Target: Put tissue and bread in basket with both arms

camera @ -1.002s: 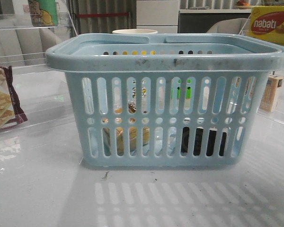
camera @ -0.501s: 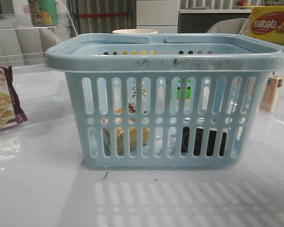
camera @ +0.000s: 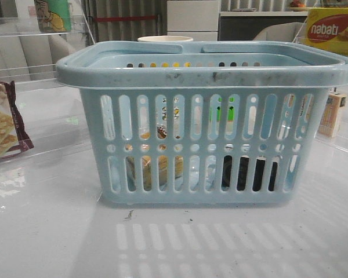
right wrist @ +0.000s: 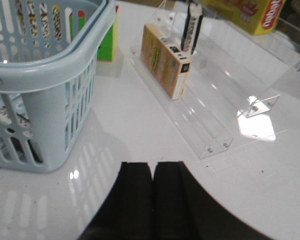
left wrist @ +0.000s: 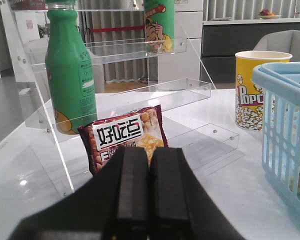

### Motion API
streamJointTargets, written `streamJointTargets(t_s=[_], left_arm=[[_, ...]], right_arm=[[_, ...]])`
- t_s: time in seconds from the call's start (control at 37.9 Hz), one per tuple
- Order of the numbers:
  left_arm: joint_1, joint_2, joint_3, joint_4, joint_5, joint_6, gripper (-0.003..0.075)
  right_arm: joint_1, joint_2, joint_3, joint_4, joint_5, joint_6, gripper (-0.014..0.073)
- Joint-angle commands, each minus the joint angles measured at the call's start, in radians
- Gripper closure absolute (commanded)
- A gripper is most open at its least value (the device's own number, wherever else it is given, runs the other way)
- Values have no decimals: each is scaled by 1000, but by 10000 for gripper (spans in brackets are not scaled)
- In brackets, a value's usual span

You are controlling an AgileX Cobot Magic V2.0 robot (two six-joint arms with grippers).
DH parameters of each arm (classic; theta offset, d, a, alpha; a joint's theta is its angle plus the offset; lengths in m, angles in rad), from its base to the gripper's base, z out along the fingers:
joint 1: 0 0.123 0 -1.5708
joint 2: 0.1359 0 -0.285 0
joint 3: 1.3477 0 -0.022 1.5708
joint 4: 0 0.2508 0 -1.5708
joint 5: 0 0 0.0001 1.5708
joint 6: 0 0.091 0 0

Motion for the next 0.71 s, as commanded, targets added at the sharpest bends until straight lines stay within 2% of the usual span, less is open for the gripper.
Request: streamJointTargets(t_s=[0.0, 0.18, 0.24, 0.69], left_arm=[[0, -18, -1, -3, -87, -10, 629], [0, -18, -1, -3, -87, -10, 629], [0, -18, -1, -3, -87, -10, 629], [0, -16, -1, -3, -87, -10, 629]], right_arm=[[-35, -103, 96, -6, -205, -11, 539], [-63, -220, 241, 28, -301, -11, 539], [-69, -235, 235, 29, -254, -11, 539], [-70, -233, 236, 29, -292, -11, 539]])
